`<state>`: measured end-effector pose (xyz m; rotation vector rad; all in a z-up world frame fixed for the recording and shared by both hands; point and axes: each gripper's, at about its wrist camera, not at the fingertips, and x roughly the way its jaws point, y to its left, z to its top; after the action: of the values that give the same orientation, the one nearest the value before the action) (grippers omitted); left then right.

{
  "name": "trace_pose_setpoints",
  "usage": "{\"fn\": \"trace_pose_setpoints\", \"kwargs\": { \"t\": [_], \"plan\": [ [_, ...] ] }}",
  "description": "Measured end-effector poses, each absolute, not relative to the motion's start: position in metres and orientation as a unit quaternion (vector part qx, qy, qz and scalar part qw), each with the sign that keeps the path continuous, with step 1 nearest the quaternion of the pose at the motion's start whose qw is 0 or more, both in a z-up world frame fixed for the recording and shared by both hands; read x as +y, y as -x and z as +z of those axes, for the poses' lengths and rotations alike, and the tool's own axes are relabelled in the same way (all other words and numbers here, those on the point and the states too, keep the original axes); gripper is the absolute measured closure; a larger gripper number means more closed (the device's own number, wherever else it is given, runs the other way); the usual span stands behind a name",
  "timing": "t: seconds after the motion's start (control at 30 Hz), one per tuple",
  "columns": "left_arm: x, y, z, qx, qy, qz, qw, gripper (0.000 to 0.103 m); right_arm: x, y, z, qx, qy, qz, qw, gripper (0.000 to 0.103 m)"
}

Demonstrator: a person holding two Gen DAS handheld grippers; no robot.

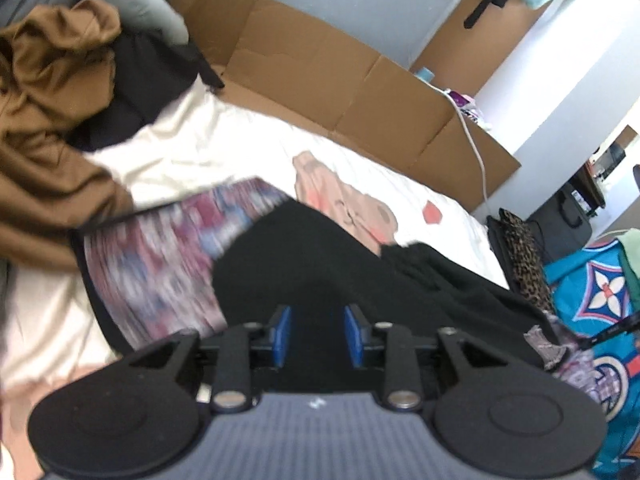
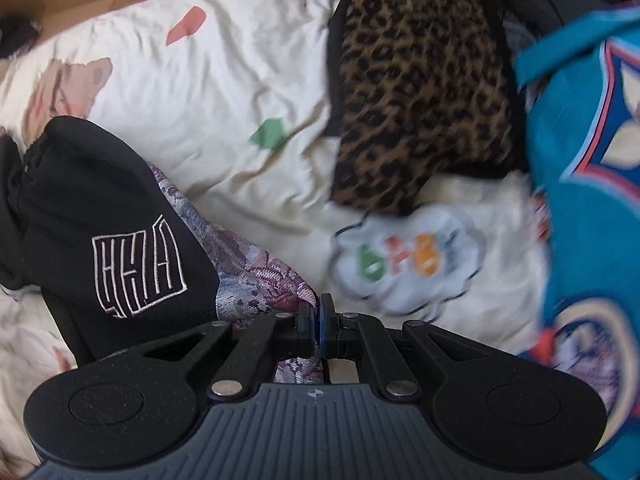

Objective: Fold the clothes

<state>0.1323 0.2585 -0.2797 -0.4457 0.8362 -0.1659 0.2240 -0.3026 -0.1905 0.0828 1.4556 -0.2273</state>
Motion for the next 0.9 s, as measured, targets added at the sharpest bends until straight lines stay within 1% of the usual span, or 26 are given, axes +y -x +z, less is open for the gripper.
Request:
{"fn": "trace_pose_setpoints", "kwargs": {
  "t": [0.03, 0.17, 0.27, 0.37, 0.4, 0.57, 0.77, 0.87, 0.9],
  "plan": [
    [0.258, -0.137, -0.278, 0.4, 0.209, -0.078, 0.889, 0.068, -0.308, -0.228, -0.187, 0.667, -0.028, -0.105, 0.737, 0.103],
    [0.254, -0.157, -0.272, 0.385, 0.182, -0.062, 0.903, 0.046, -0.33, -0.237, -0.179, 0.682, -0.006, -0.104, 0.724, 0.103],
    [0.25, -0.175, -0.267, 0.379, 0.162, -0.056, 0.909, 0.044, -0.345, -0.235, -0.178, 0.685, -0.004, -0.106, 0.72, 0.103],
    [0.244, -0.197, -0.271, 0.377, 0.147, -0.06, 0.912, 0.038, -0.354, -0.222, -0.186, 0.686, -0.018, -0.113, 0.719, 0.103],
    [0.243, -0.206, -0.273, 0.378, 0.142, -0.061, 0.913, 0.035, -0.357, -0.216, -0.19, 0.686, -0.025, -0.117, 0.718, 0.103],
    [0.239, -0.252, -0.29, 0.393, 0.124, -0.062, 0.909, 0.027, -0.368, -0.181, -0.214, 0.691, -0.062, -0.131, 0.708, 0.103],
    [0.223, -0.304, -0.32, 0.43, 0.145, -0.08, 0.888, 0.027, -0.372, -0.145, -0.239, 0.681, -0.097, -0.153, 0.71, 0.103],
    [0.211, -0.327, -0.334, 0.448, 0.154, -0.093, 0.876, 0.026, -0.365, -0.135, -0.247, 0.673, -0.115, -0.161, 0.712, 0.1],
    [0.207, -0.334, -0.339, 0.453, 0.152, -0.096, 0.873, 0.025, -0.362, -0.133, -0.248, 0.67, -0.117, -0.161, 0.715, 0.099]
  ]
}}
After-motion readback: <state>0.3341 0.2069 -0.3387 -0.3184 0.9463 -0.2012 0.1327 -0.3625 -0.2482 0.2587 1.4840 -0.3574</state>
